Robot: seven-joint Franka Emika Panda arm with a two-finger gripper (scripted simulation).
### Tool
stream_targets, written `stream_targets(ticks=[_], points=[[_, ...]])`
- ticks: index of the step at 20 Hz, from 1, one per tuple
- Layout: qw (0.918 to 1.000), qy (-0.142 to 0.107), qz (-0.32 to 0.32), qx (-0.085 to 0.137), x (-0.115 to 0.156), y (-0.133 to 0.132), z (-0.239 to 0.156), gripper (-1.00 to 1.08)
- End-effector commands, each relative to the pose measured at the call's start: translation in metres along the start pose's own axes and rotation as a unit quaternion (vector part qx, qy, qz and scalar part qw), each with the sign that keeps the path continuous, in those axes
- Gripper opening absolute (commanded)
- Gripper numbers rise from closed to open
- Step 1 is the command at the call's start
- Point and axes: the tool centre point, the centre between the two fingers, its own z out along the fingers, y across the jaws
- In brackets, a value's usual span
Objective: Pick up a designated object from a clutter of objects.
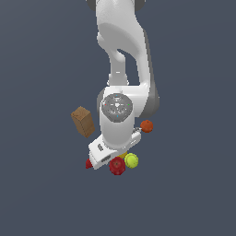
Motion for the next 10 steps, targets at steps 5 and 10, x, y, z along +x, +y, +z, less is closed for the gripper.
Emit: stream_targets(ticks=[5, 10], points=[[0.9992, 0.004, -0.040, 0.001, 0.012, 0.005, 0.029, 1.00], [0.9987, 0.006, -0.050, 0.001, 0.014, 0.007, 0.037, 1.00]])
